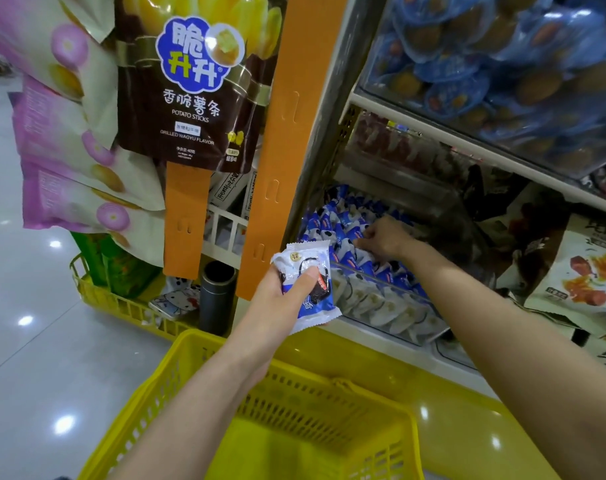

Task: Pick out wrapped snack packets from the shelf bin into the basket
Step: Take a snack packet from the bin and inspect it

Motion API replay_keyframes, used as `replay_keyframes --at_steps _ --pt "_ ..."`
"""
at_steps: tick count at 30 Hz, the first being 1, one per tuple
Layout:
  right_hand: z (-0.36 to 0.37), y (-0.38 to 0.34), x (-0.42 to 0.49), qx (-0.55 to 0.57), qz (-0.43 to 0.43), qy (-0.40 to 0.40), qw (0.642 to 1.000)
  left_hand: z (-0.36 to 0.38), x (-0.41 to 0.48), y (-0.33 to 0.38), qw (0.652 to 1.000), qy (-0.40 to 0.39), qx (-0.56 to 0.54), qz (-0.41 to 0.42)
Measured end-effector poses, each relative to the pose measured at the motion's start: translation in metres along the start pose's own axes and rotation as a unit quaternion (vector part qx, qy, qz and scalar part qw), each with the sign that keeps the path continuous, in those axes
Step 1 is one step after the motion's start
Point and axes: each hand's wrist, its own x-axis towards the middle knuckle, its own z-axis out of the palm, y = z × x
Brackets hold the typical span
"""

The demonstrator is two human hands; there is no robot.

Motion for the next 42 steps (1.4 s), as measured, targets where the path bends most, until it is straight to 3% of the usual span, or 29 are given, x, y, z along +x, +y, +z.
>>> replay_keyframes --at_steps 3,7,9,11,13,15,19,22,28,34,37,42 --pt "0.012 0.0 0.003 0.058 0.012 0.05 0.997 0.002 -0.001 -0.001 1.0 -0.001 0.011 -0.007" --pt "0.007 0.001 -0.011 0.084 0.018 0.031 0.996 0.003 -0.001 -0.006 1.0 -0.008 -0.003 -0.021" --pt "0.001 -0.001 -0.024 0.109 -0.024 0.093 0.989 0.004 -0.001 -0.009 0.999 -0.004 -0.035 -0.041" --pt "-0.001 -0.009 -0.052 0.174 -0.091 0.182 0.963 0.005 -0.001 -0.011 0.998 -0.004 -0.043 -0.049" --pt "0.005 -0.016 -0.086 0.221 -0.17 0.217 0.936 0.005 -0.002 -0.014 0.999 -0.018 -0.023 -0.029" --pt "0.02 -0.02 -0.115 0.236 -0.216 0.183 0.93 0.007 -0.005 -0.016 0.999 -0.034 -0.001 -0.002" --pt "0.047 -0.015 -0.143 0.309 -0.179 0.081 0.931 0.01 -0.009 -0.021 0.998 -0.043 0.028 0.019" --pt "0.05 -0.012 -0.151 0.367 -0.165 0.078 0.912 0.014 -0.012 -0.026 0.998 -0.019 0.058 0.033" --pt "0.053 -0.003 -0.165 0.332 -0.176 0.095 0.922 0.015 -0.013 -0.026 0.979 0.045 0.152 0.13" --pt "0.054 0.003 -0.166 0.348 -0.164 0.114 0.916 0.017 -0.017 -0.028 0.999 0.027 0.019 0.031" --pt "0.06 0.006 -0.168 0.385 -0.137 0.111 0.906 0.014 -0.018 -0.032 1.0 0.014 0.002 0.001" --pt "0.075 0.014 -0.174 0.489 -0.103 0.06 0.864 0.008 -0.026 -0.046 0.988 -0.031 0.152 -0.02"
